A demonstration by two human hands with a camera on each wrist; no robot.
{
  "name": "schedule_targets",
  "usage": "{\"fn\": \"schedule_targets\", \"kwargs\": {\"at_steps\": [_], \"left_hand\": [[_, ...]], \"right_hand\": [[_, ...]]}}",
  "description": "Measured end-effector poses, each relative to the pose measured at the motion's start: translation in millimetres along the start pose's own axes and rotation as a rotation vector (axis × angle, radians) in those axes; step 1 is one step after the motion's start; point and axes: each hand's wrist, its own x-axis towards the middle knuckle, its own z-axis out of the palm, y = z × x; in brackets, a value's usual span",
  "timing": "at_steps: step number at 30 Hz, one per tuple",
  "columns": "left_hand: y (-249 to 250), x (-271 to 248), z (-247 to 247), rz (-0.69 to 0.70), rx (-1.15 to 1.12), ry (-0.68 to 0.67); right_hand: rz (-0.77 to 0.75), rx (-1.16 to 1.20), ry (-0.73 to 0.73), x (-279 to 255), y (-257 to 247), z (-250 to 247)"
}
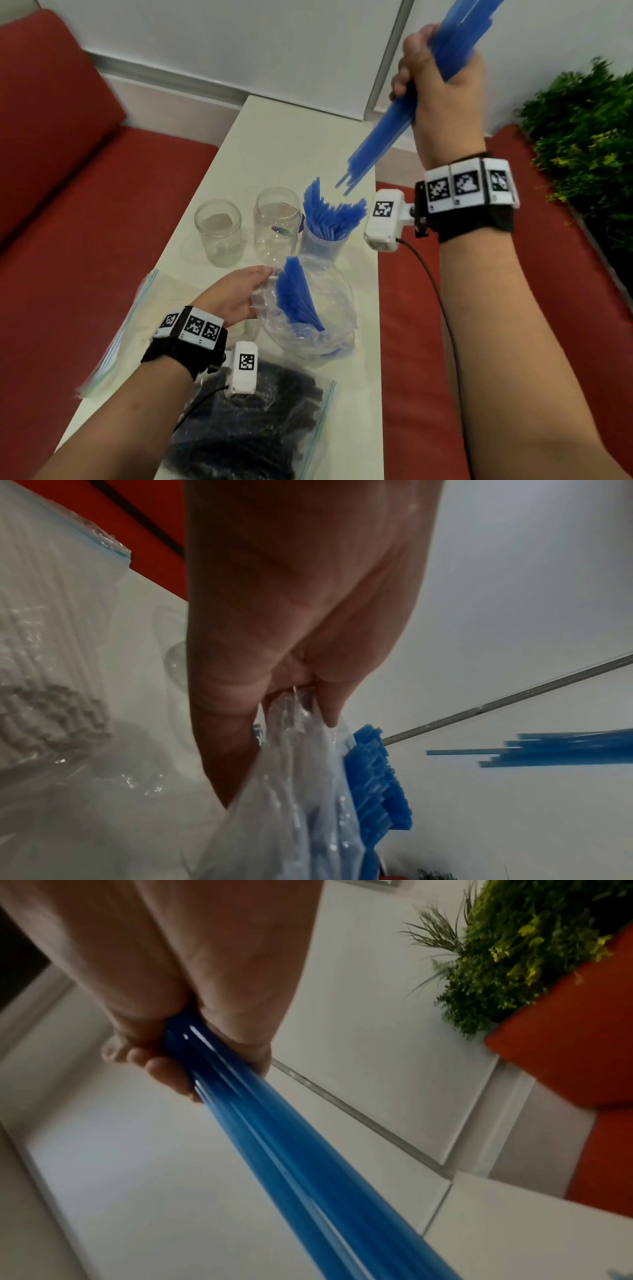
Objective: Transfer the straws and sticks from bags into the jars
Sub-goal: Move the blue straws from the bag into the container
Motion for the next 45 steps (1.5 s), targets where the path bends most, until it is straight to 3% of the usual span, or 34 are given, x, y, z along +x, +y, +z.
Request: {"fn": "schedule_targets", "kwargs": {"at_steps": [4, 13, 21, 27, 30, 39, 45], "left_hand": [[3.2, 3.1, 1.0, 0.007, 0.025, -0.001], [-4.0, 16.9, -7.9, -0.002, 0.023, -0.004], [-4.3, 26.3, -11.7, -0.008, 0.002, -0.009], [-1.3, 23.2, -5.8, -0.013, 0.008, 0.004], [-1.4, 21.0, -4.5, -0.01, 0.001, 0.008], [-5.8, 19.1, -6.7, -0.001, -0.03, 0.021], [-5.5, 19.2, -5.1, -0.011, -0.014, 0.023]], "right_hand": [[0.04, -0.098, 0.093, 9.8, 51.4, 12.9], [0.208, -0.203, 0.135, -7.7, 151.2, 24.7], [0.2, -0.154, 0.097, 10.0, 143.5, 26.1], [0.072, -0.102, 0.052, 34.1, 111.0, 20.5], [0.029, -0.059, 0.098, 42.1, 105.3, 15.7], [0.113, -0.029, 0.269, 14.1, 141.8, 4.2], [0.226, -0.104, 0.251, -2.2, 163.2, -7.1]]}}
